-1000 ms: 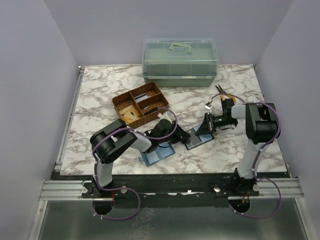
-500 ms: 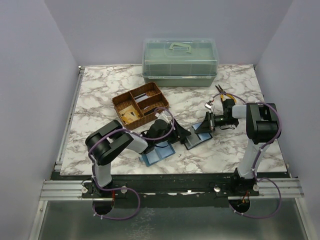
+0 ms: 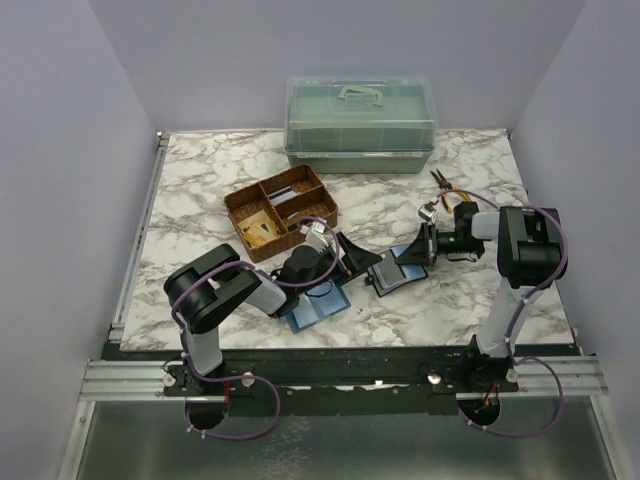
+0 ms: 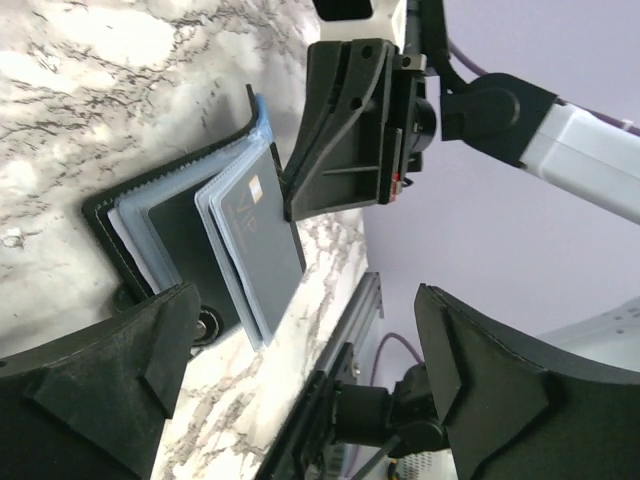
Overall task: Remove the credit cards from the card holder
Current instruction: Pick up the card holder from the center of the board.
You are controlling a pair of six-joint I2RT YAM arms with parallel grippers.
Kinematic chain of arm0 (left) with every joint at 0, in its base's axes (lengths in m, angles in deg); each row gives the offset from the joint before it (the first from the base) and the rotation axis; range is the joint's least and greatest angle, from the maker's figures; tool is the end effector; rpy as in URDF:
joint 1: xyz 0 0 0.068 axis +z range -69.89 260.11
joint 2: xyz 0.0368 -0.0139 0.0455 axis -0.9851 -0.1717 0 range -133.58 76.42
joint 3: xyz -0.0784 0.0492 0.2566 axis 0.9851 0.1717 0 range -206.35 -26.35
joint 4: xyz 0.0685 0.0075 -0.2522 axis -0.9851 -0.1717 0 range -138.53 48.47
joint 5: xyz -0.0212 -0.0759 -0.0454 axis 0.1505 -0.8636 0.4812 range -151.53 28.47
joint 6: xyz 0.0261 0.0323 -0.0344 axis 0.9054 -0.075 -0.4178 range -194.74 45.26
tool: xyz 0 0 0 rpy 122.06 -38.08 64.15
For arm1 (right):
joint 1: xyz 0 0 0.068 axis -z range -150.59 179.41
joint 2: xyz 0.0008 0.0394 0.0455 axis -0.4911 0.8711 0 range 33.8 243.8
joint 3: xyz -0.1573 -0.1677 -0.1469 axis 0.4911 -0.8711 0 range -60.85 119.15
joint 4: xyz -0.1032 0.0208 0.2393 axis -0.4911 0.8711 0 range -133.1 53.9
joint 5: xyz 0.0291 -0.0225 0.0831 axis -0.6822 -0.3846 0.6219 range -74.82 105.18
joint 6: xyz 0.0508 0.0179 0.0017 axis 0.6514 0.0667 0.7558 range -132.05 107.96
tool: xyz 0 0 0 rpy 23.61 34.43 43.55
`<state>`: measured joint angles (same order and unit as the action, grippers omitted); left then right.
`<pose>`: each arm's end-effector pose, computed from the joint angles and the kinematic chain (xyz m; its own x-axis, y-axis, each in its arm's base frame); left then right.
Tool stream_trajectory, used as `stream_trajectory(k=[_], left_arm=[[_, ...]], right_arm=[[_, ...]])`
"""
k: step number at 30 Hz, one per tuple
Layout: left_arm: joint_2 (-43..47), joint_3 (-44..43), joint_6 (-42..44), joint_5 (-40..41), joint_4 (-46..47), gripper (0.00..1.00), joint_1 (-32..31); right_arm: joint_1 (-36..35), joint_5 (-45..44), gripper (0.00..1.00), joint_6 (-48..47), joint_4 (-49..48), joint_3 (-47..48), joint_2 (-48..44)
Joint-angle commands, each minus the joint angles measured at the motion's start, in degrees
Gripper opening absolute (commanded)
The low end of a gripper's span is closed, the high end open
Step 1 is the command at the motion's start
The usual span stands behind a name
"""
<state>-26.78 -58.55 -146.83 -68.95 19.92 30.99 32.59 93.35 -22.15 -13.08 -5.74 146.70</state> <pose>0.2089 -0.2485 0.1402 -0.8261 -0.4874 -0.2828 0.1529 0.2892 -0.9450 0.3087 0.0177 0.1002 -0.9777 0.0182 -0.2091 -0.2005 0.2133 0.9562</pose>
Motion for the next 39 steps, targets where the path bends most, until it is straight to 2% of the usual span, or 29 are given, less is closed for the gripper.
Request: stream_trajectory(k=[1,12,16,21,24,32,39], left_arm=[[-0.8,2.2,-2.2,1.6,9.5,0.99,0.3],[-3.6,-0.5,-4.7,0.3,10.8,0.99,0.3],[-5.9,-1.0,-7.3,-1.5,14.6,0.98,0.2],[-6.7,-1.8,-8.5,-2.2,15.4,0.8,0.0],[-6.9,-2.2,-8.7,-2.7,15.5,0.75,0.0],[-7.5,-2.1,-10.2,-2.8,15.2,0.66,0.0],[-9.4,-2.4,-11.3,-2.4,13.3,0.64,0.0]], right_arm=[[0.9,4.2,0.0,0.2,1.0,-0.4,-1.0],[0.9,4.5,0.0,-0.5,1.9,0.0,-0.3],[0.9,4.4,0.0,-0.6,2.0,0.0,0.0],[0.9,4.2,0.0,-0.8,2.1,0.1,0.3],[0.9,4.1,0.0,-0.7,2.1,0.1,0.5],[0.9,4.1,0.0,-1.1,2.4,0.1,0.7],[0.9,4.2,0.0,-1.1,2.5,0.2,0.7]])
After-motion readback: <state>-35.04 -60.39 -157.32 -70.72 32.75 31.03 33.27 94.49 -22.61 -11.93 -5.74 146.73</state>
